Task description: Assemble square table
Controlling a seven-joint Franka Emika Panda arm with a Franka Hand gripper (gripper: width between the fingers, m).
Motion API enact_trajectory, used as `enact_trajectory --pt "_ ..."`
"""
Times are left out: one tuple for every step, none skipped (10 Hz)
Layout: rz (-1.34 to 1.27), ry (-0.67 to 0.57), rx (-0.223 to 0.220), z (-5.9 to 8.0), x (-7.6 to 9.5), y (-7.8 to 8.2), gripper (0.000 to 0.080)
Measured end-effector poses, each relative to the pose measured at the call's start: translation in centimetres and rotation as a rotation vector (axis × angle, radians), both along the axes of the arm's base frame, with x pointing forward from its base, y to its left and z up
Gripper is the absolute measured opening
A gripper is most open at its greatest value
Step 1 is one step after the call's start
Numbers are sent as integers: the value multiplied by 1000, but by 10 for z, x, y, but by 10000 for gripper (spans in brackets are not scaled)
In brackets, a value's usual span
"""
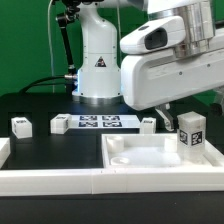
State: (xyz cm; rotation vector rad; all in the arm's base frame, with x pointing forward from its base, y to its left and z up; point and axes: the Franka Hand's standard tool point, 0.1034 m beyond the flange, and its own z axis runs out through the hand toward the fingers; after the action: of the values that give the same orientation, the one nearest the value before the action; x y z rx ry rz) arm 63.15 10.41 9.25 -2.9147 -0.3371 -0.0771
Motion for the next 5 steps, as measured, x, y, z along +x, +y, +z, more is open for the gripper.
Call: enact_trajectory --pt "1 2 -2 -2 -1 0 649" --pt "0 3 -2 -4 -1 0 649" --pt "17 -6 -4 -5 -1 -3 649" --pt "28 -14 -6 -6 1 -6 649" --pt "38 -17 -7 -6 1 -8 649"
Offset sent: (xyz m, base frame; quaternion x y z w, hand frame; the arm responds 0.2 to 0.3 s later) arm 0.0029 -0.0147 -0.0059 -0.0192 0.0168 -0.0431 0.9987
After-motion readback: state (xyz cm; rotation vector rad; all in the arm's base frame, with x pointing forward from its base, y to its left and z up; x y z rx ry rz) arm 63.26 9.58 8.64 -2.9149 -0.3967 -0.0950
